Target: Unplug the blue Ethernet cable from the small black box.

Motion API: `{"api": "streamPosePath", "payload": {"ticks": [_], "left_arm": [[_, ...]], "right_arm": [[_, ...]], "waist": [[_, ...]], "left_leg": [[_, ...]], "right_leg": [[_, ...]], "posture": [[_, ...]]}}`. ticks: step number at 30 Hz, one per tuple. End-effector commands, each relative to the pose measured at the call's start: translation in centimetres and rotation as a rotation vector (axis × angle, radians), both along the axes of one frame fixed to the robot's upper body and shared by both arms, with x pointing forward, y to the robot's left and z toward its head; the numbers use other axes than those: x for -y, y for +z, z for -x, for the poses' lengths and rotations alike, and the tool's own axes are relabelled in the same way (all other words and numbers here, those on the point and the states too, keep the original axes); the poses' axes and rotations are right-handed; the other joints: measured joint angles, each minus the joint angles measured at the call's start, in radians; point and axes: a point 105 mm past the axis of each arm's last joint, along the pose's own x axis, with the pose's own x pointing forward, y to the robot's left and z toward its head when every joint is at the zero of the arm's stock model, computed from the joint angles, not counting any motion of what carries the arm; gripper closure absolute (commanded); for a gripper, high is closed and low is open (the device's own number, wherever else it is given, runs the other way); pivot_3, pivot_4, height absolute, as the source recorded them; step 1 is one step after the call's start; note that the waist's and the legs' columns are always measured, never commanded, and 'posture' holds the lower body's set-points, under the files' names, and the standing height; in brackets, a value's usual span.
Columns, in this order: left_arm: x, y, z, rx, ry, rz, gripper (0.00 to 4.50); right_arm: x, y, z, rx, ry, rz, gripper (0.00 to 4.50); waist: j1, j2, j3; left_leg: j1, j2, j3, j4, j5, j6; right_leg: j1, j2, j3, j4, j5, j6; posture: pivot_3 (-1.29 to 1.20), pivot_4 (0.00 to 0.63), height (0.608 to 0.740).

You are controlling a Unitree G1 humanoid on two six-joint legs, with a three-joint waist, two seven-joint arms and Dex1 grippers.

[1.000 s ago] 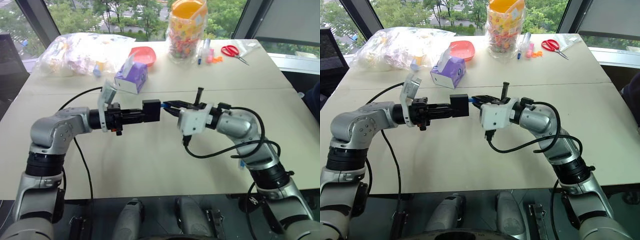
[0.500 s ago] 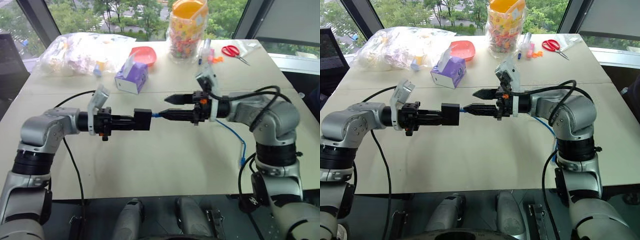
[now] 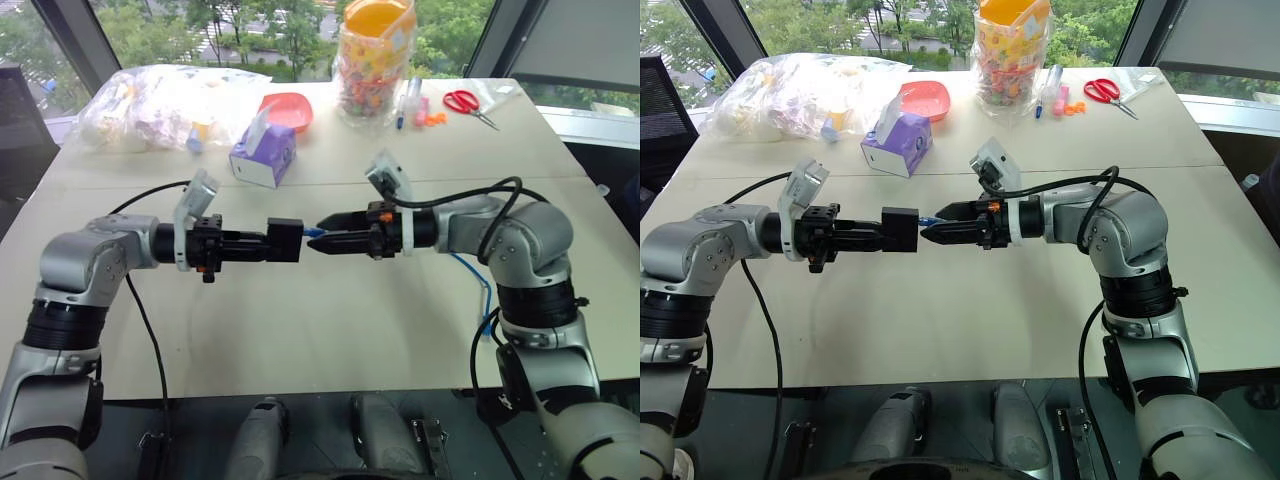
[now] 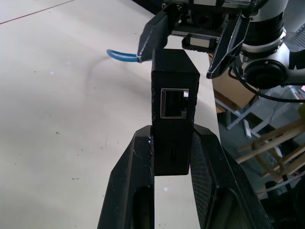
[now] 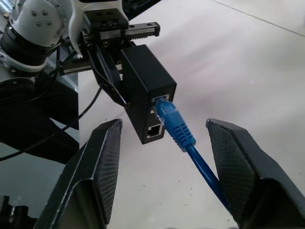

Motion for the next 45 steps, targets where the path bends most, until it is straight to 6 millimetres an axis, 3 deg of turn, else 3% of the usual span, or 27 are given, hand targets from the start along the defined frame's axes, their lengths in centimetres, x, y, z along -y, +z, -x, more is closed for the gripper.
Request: {"api": "streamPosePath", "payload": {"ticks": [1,3,21,24,26,27,38,45], "left_arm": [[0.1,1.2,0.2,0.06,-0.01,0.008,4.06],[0.2,1.2,0.2,0.061,-0.011,0.009,4.06],[0.3,0.9,0.7,0.065,-0.022,-0.012,4.06],[0.3,1.0,0.6,0.067,-0.023,-0.012,4.06],[0.4,1.1,0.6,0.068,-0.024,-0.011,4.06],[0.4,1.1,0.6,0.069,-0.025,-0.011,4.06],[0.4,1.9,0.5,0.066,-0.017,0.018,4.06],[-0.5,2.1,1.2,0.046,-0.018,0.014,4.06]], "right_arm": [[-0.3,1.2,0.3,0.041,0.029,-0.013,1.86],[-0.4,1.1,0.2,0.045,0.028,-0.005,2.46],[-0.6,1.4,0.4,0.043,0.05,-0.009,2.46],[-0.5,1.3,0.4,0.041,0.053,-0.007,3.29],[-0.5,1.2,0.5,0.041,0.057,-0.004,4.23],[-0.5,1.2,0.5,0.041,0.058,-0.004,4.38],[-0.4,0.5,0.7,0.049,0.064,0.031,4.38],[2.9,-2.7,-1.5,0.207,-0.026,0.245,4.38]], "waist": [[0.0,0.0,0.0],[0.0,0.0,0.0],[0.0,0.0,0.0],[0.0,0.0,0.0],[0.0,0.0,0.0],[0.0,0.0,0.0],[0.0,0.0,0.0],[0.0,0.0,0.0]], "left_leg": [[0.0,0.0,0.0,0.0,0.0,0.0],[0.0,0.0,0.0,0.0,0.0,0.0],[0.0,0.0,0.0,0.0,0.0,0.0],[0.0,0.0,0.0,0.0,0.0,0.0],[0.0,0.0,0.0,0.0,0.0,0.0],[0.0,0.0,0.0,0.0,0.0,0.0],[0.0,0.0,0.0,0.0,0.0,0.0],[0.0,0.0,0.0,0.0,0.0,0.0]], "right_leg": [[0.0,0.0,0.0,0.0,0.0,0.0],[0.0,0.0,0.0,0.0,0.0,0.0],[0.0,0.0,0.0,0.0,0.0,0.0],[0.0,0.0,0.0,0.0,0.0,0.0],[0.0,0.0,0.0,0.0,0.0,0.0],[0.0,0.0,0.0,0.0,0.0,0.0],[0.0,0.0,0.0,0.0,0.0,0.0],[0.0,0.0,0.0,0.0,0.0,0.0]], "posture": [[0.0,0.15,0.74],[0.0,0.15,0.74],[0.0,0.15,0.74],[0.0,0.15,0.74],[0.0,0.15,0.74],[0.0,0.15,0.74],[0.0,0.15,0.74],[0.0,0.15,0.74]]}}
